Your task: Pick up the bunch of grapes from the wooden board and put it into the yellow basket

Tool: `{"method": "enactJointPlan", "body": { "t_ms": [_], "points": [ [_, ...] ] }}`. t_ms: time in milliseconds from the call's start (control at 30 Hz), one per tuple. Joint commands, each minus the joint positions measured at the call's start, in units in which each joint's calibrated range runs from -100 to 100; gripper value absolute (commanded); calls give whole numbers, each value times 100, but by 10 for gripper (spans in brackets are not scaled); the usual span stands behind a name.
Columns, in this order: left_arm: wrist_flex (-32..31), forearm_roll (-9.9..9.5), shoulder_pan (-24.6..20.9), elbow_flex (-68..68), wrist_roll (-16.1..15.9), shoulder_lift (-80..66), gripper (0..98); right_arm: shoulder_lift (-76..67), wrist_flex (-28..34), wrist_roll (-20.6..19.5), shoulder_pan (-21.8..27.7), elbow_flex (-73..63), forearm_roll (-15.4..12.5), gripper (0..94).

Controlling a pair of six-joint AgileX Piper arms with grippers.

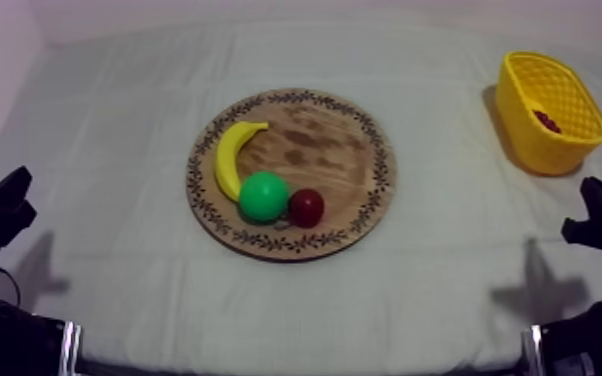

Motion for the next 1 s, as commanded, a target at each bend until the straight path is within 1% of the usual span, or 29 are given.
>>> {"method": "enactJointPlan", "body": {
  "t_ms": [0, 300, 433, 467, 667, 967],
  "points": [
    [1, -2, 0, -2, 2, 0, 1, -26, 60, 10, 5, -1, -48, 6],
    [1, -2, 0, -2, 1, 0, 1, -61, 137, 140, 14, -1, -84, 8],
    [1, -2, 0, -2, 0, 0, 1, -62, 140, 233, 20, -1, -85, 68],
    [1, -2, 0, -2, 0, 0, 1, -62, 140, 266, 21, -1, -85, 71],
    [1, -2, 0, -2, 0, 0, 1, -63, 141, 476, 22, -1, -85, 15],
    [1, -2, 0, -2, 2, 0, 1, -63, 162, 549, 22, -1, -85, 5]
  ]
}}
